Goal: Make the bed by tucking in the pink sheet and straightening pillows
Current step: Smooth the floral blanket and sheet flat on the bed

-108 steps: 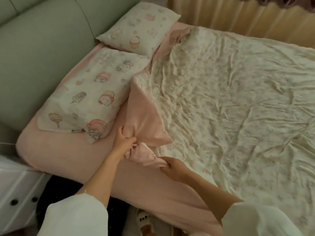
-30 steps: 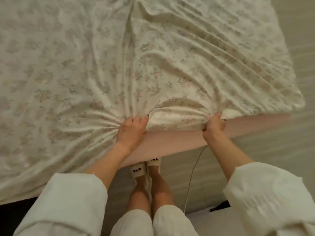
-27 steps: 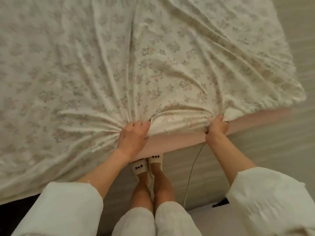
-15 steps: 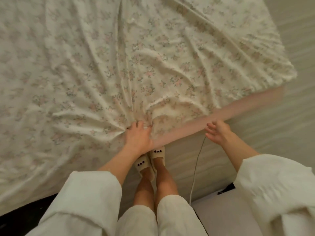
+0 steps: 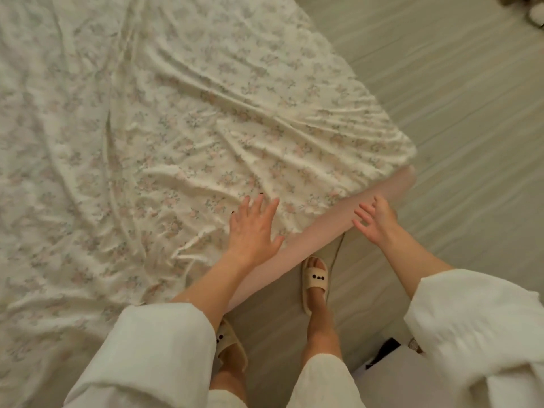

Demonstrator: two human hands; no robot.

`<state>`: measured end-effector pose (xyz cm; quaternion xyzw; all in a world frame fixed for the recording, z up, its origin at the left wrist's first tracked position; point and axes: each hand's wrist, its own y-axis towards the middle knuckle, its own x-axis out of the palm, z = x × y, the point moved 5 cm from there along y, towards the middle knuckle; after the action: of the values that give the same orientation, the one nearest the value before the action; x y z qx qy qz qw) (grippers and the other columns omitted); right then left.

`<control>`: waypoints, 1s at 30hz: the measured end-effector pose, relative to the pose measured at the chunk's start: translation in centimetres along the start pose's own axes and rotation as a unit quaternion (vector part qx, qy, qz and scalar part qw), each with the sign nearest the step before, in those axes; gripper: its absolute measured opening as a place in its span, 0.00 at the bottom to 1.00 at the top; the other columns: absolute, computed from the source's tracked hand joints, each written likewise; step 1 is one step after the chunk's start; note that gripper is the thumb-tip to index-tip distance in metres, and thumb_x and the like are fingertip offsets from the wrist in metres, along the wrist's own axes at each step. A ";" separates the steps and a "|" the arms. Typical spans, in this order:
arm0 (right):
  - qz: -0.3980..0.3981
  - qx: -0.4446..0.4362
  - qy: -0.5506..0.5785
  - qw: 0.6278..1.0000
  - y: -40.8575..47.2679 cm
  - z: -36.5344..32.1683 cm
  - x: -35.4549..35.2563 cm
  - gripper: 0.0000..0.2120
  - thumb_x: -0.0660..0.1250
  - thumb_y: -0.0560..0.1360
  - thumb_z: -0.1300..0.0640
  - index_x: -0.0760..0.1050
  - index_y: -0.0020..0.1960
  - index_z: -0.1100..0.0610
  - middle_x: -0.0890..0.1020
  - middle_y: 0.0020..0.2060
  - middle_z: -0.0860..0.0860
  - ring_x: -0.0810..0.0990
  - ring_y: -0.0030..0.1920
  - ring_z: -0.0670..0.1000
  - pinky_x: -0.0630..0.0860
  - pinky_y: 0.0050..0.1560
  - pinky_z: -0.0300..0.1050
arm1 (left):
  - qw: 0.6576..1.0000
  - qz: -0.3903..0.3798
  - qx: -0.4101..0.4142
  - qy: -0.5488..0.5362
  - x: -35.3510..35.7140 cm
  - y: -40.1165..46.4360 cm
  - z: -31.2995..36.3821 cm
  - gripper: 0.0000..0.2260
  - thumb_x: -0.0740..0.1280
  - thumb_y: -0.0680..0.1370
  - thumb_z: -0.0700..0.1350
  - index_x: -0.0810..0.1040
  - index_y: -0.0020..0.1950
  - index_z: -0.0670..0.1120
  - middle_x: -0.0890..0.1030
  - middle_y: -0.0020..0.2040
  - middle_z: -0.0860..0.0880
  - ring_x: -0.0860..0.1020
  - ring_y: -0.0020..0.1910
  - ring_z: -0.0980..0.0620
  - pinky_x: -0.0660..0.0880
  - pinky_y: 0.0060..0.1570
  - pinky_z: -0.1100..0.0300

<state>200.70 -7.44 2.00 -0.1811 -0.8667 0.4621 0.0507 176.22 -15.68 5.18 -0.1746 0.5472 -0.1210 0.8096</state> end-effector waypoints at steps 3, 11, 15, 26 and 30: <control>-0.002 0.011 0.036 0.999 4.8 -5.0 -1.0 0.28 0.58 0.80 0.48 0.57 0.75 0.58 0.65 0.72 0.56 0.66 0.71 0.55 0.68 0.68 0.52 | 0.999 -0.015 0.016 0.038 1.3 5.5 5.7 0.40 0.61 0.73 0.65 0.40 0.76 0.57 0.42 0.77 0.46 0.40 0.76 0.40 0.54 0.71 0.38; 0.020 0.036 0.086 0.995 15.7 -12.8 -1.5 0.18 0.65 0.76 0.54 0.70 0.64 0.58 0.80 0.56 0.54 0.80 0.53 0.56 0.80 0.52 0.55 | 0.994 -0.018 -0.019 0.102 5.5 14.2 13.6 0.32 0.59 0.77 0.38 0.48 0.76 0.53 0.70 0.61 0.43 0.71 0.49 0.45 0.71 0.43 0.54; 0.069 -0.117 0.033 0.990 16.5 -17.2 -4.3 0.09 0.58 0.76 0.62 0.71 0.54 0.53 0.77 0.57 0.55 0.79 0.56 0.56 0.78 0.56 0.54 | 0.992 0.034 0.117 0.020 5.2 14.8 17.1 0.27 0.71 0.68 0.35 0.72 0.67 0.43 0.78 0.39 0.46 0.67 0.26 0.51 0.63 0.24 0.61; 0.165 -0.077 -0.271 0.945 17.3 -12.9 -5.4 0.27 0.60 0.76 0.59 0.58 0.74 0.54 0.65 0.70 0.56 0.67 0.68 0.59 0.70 0.66 0.58 | 0.977 -0.182 0.052 0.094 8.6 15.7 16.7 0.26 0.58 0.77 0.42 0.57 0.75 0.50 0.72 0.65 0.44 0.73 0.60 0.43 0.73 0.53 0.50; 0.067 -0.325 -0.589 0.737 15.5 -14.1 -1.6 0.27 0.52 0.80 0.48 0.47 0.76 0.45 0.47 0.77 0.55 0.46 0.76 0.59 0.48 0.73 0.61 | 0.969 0.156 0.143 0.131 4.8 16.2 15.2 0.18 0.69 0.69 0.46 0.77 0.59 0.48 0.75 0.54 0.46 0.72 0.53 0.46 0.70 0.52 0.51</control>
<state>209.90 10.91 -2.53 0.0639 -0.8066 0.1690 -0.5628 192.17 -0.55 -0.47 0.0475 0.6459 -0.0919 0.7564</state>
